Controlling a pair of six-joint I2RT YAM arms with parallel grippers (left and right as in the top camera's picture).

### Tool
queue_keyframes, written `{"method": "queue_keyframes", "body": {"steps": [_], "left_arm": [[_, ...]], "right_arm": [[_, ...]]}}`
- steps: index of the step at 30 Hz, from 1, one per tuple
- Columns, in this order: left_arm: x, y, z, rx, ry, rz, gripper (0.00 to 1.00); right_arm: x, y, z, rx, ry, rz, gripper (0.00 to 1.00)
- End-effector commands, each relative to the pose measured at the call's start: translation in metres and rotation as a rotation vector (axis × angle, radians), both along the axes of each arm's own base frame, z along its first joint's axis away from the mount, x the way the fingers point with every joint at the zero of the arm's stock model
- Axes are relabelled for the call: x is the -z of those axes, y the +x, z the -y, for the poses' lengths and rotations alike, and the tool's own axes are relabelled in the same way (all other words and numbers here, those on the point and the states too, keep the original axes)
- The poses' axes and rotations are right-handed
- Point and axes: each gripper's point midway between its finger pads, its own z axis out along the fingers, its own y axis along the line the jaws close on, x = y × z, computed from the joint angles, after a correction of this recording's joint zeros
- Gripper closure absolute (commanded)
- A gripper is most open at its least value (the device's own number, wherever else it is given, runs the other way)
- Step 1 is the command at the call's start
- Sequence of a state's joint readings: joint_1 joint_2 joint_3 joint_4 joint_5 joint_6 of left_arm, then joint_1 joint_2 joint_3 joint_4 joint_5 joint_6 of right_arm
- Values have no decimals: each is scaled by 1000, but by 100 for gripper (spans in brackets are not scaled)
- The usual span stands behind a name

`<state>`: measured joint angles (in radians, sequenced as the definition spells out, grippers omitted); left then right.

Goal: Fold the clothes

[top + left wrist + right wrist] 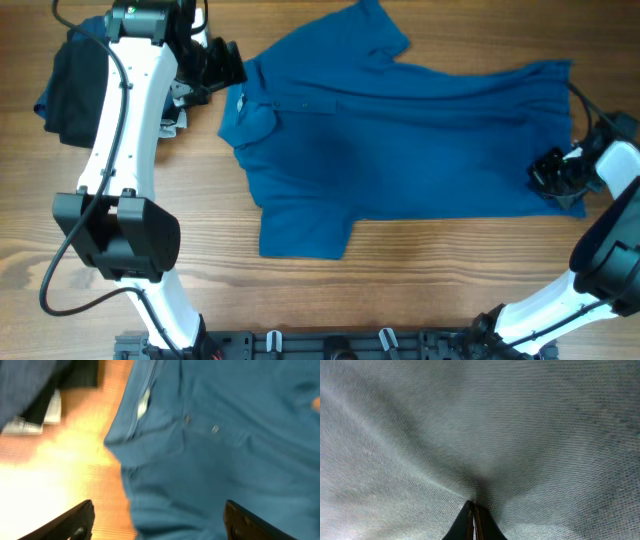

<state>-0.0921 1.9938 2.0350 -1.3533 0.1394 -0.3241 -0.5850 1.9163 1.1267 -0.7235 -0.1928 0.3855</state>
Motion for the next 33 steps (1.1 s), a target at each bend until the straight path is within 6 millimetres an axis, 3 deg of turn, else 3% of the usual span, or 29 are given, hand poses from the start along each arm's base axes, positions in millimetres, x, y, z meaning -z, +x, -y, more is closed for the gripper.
{"method": "queue_keyframes", "body": {"steps": [1, 5, 9, 12, 13, 14, 15, 16, 17, 18, 19, 20, 25, 29, 33], "left_arm": [[8, -14, -2, -3, 8, -67, 21], [9, -20, 1, 6, 10, -91, 21], [12, -28, 16, 43, 15, -117, 19], [11, -21, 29, 73, 12, -76, 16], [8, -10, 37, 96, 6, -23, 13], [5, 0, 45, 131, 3, 32, 3], [-3, 19, 61, 183, -4, 133, 1], [-6, 32, 70, 199, -11, 191, 12], [-13, 47, 83, 215, -28, 264, 40], [-15, 59, 95, 225, -44, 317, 69], [-17, 69, 106, 239, -54, 360, 85], [-15, 78, 117, 252, -58, 396, 90], [29, 121, 150, 282, -76, 473, 96], [95, 150, 158, 279, -75, 471, 96], [148, 163, 155, 270, -69, 450, 96]], "right_arm": [[54, -103, 0, 87, 21, -352, 96], [19, -92, 10, 106, -42, -268, 96], [-45, -70, 21, 147, -147, -60, 91], [-90, -43, 16, 98, -161, 162, 70], [-106, -30, 13, 68, -162, 256, 55], [-122, -19, 10, 53, -158, 342, 44], [-137, -9, 9, 39, -159, 410, 33], [-147, -3, 10, 32, -170, 451, 28], [-155, 5, 16, 41, -194, 496, 8], [-157, 8, 18, 47, -202, 509, 1], [-157, 8, 18, 63, -195, 507, 0], [-155, 8, 18, 68, -190, 503, 0], [-155, 8, 18, 67, -190, 502, 0], [-155, 8, 18, 67, -190, 502, 0], [-155, 8, 18, 67, -190, 502, 0]]}}
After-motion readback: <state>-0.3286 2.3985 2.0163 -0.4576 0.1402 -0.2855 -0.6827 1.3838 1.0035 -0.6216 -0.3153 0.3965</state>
